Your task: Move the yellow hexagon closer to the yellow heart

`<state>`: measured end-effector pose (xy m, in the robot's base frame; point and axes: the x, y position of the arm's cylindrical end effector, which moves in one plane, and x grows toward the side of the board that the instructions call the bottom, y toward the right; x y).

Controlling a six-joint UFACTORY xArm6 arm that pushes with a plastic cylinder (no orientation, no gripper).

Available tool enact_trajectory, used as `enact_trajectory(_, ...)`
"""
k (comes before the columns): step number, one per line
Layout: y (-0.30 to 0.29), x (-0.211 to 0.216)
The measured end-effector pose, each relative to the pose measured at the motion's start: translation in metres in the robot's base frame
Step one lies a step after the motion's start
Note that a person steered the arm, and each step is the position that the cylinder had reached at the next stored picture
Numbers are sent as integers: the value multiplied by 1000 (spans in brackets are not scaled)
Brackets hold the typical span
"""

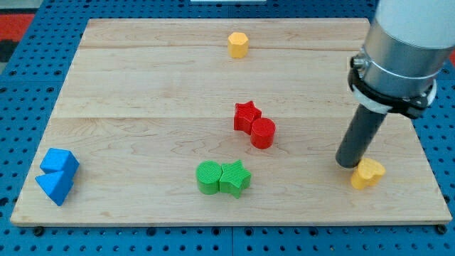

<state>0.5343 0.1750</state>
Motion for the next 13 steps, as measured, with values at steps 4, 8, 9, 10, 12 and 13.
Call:
enact_trajectory(4,-23,-127)
enact_trajectory(8,-210,-319)
enact_trajectory(9,-195,-298)
enact_trajectory(10,-172,-266)
enact_trajectory(12,-104,-226)
enact_trajectory(13,-77,-224)
